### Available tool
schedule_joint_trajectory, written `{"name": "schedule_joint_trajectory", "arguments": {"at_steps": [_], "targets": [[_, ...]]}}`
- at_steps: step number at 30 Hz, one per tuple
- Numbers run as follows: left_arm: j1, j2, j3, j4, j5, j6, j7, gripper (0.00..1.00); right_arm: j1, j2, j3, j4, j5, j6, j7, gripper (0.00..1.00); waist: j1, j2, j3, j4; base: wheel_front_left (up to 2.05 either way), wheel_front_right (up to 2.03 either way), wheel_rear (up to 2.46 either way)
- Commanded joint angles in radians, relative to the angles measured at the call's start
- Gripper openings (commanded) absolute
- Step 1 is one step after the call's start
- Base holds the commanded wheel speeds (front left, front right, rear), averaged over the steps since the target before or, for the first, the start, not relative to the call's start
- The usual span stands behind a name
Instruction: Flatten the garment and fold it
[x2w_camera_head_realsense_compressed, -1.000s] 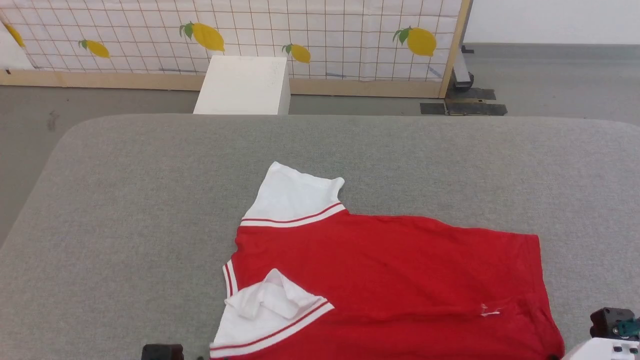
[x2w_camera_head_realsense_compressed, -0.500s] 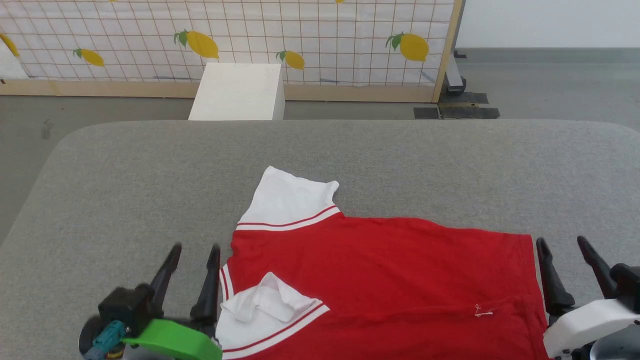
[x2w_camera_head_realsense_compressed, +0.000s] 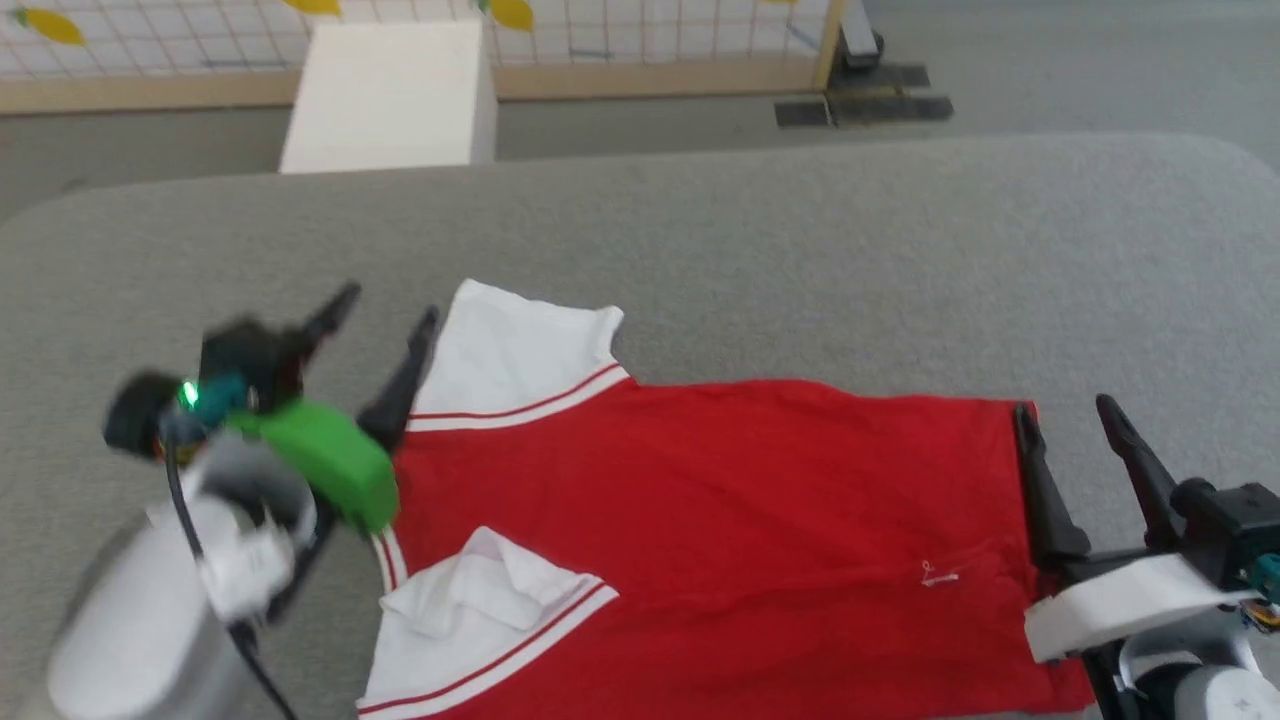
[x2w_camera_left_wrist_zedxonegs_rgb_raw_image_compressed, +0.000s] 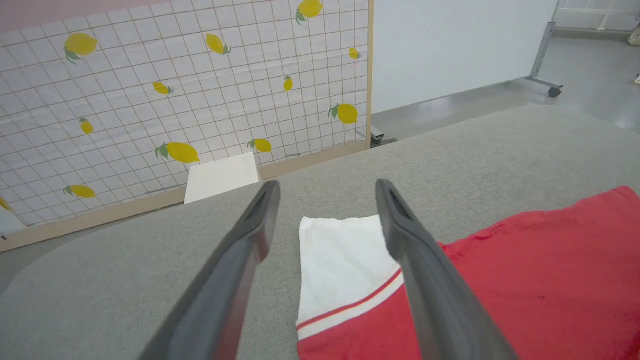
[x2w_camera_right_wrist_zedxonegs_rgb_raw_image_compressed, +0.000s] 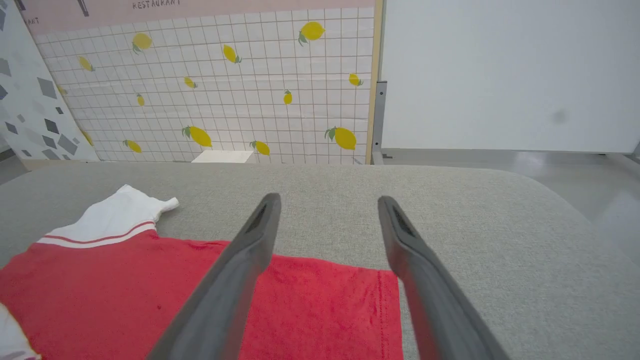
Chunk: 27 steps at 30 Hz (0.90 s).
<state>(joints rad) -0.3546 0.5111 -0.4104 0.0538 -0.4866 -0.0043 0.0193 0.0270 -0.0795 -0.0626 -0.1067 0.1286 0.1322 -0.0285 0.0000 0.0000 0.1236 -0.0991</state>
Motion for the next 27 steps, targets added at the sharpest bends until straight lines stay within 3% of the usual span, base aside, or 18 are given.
{"name": "schedule_joint_trajectory", "arguments": {"at_steps": [1,6,16,20,27], "targets": [[-0.071,0.019,-0.002,0.034,0.001,-0.022,0.047,1.0,-0.026,0.005,0.008,-0.009,0.002,-0.002,-0.007,1.0,0.0,0.0,0.102,-0.083,0.0,0.0,0.0],[-0.293,0.055,-0.029,0.202,-0.058,-0.092,0.294,1.0,-0.062,0.016,0.018,-0.009,0.019,-0.002,-0.012,1.0,0.0,0.0,0.182,-0.136,0.0,0.0,0.0],[-0.547,0.092,-0.078,0.445,-0.204,-0.121,0.734,1.0,-0.102,0.025,0.041,0.018,0.043,-0.002,-0.032,1.0,0.0,0.0,0.271,-0.195,0.0,0.0,0.0],[-0.583,0.095,-0.083,0.475,-0.234,-0.123,0.807,1.0,-0.112,0.026,0.043,0.028,0.049,-0.002,-0.036,1.0,0.0,0.0,0.294,-0.205,0.0,0.0,0.0],[-0.61,0.094,-0.081,0.515,-0.245,-0.116,0.82,1.0,-0.126,0.028,0.041,0.04,0.053,-0.002,-0.043,1.0,0.0,0.0,0.324,-0.209,0.0,0.0,0.0]]}}
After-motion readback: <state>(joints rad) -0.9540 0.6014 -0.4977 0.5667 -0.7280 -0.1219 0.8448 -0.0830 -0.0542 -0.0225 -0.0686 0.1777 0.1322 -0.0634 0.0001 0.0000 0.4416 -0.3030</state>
